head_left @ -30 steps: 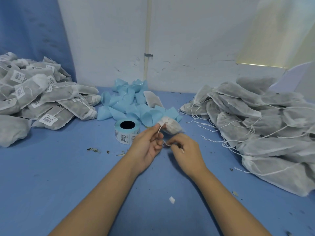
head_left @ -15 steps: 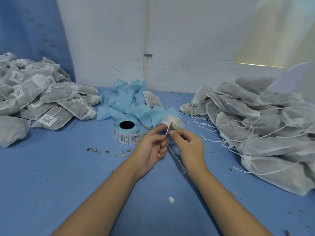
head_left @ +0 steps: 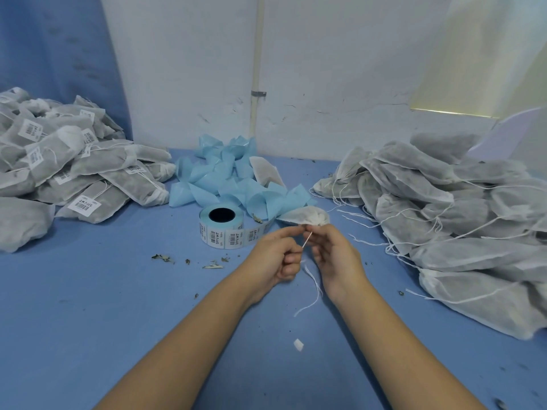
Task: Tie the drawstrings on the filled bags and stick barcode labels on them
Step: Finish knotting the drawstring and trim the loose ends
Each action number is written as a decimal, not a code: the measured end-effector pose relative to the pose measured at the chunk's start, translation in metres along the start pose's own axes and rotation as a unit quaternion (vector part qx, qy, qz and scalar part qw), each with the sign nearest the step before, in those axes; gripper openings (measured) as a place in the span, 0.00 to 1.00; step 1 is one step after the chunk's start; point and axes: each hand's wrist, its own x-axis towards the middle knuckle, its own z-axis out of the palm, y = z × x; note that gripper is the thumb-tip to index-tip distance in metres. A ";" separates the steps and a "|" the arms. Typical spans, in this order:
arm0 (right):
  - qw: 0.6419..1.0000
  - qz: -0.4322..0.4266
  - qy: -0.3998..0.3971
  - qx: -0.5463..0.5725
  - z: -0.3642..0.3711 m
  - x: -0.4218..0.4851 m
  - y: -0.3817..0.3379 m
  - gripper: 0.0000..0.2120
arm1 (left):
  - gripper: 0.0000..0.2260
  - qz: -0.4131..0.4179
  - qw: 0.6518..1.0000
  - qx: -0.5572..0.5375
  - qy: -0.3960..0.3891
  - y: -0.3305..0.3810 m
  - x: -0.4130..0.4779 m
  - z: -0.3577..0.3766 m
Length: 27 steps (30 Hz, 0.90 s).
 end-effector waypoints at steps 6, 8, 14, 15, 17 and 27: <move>1.000 0.004 -0.020 0.016 -0.003 0.002 0.002 0.06 | 0.08 0.012 0.999 0.020 0.043 -0.004 0.002 -0.003; 0.999 0.009 -0.041 0.024 -0.005 0.004 0.002 0.06 | 0.05 0.038 0.993 0.077 0.078 -0.007 0.003 -0.006; 0.998 -0.003 -0.058 0.018 -0.010 0.008 0.004 0.06 | 0.05 0.212 0.861 0.430 0.168 -0.015 0.002 -0.016; 0.999 -0.021 -0.047 -0.005 -0.009 0.009 0.006 0.07 | 0.04 0.232 0.839 0.457 0.181 -0.015 0.001 -0.018; 0.992 -0.083 -0.024 -0.095 -0.008 0.008 0.010 0.08 | 0.05 0.254 0.793 0.517 0.199 -0.014 0.001 -0.020; 0.796 -0.322 0.022 -0.513 -0.008 0.000 0.018 0.08 | 0.05 0.369 0.680 0.596 0.215 -0.007 -0.015 -0.006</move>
